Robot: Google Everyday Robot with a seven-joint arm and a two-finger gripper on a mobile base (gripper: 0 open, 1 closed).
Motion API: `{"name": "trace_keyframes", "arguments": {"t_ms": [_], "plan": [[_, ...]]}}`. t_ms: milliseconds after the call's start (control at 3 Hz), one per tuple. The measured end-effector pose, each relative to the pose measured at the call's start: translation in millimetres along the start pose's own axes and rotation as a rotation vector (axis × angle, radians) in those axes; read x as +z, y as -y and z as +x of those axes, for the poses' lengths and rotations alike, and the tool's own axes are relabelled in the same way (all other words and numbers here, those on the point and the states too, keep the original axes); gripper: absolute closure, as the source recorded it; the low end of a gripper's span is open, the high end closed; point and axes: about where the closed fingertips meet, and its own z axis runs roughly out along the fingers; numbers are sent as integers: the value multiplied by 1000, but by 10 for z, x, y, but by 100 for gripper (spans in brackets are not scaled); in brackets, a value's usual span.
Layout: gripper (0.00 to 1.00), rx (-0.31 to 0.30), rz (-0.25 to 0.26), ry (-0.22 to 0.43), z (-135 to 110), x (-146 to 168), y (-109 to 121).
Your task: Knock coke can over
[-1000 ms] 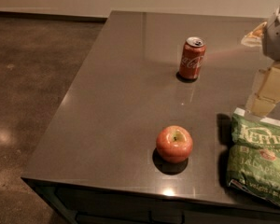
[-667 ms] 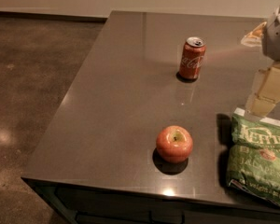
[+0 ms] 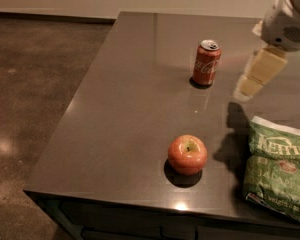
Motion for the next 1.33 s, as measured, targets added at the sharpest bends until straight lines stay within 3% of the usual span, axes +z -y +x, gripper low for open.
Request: {"name": "trace_keyframes", "arguments": {"t_ms": [667, 1333], "plan": [[0, 227, 67, 189, -324, 433, 816], [0, 343, 42, 283, -423, 954, 1150]]}}
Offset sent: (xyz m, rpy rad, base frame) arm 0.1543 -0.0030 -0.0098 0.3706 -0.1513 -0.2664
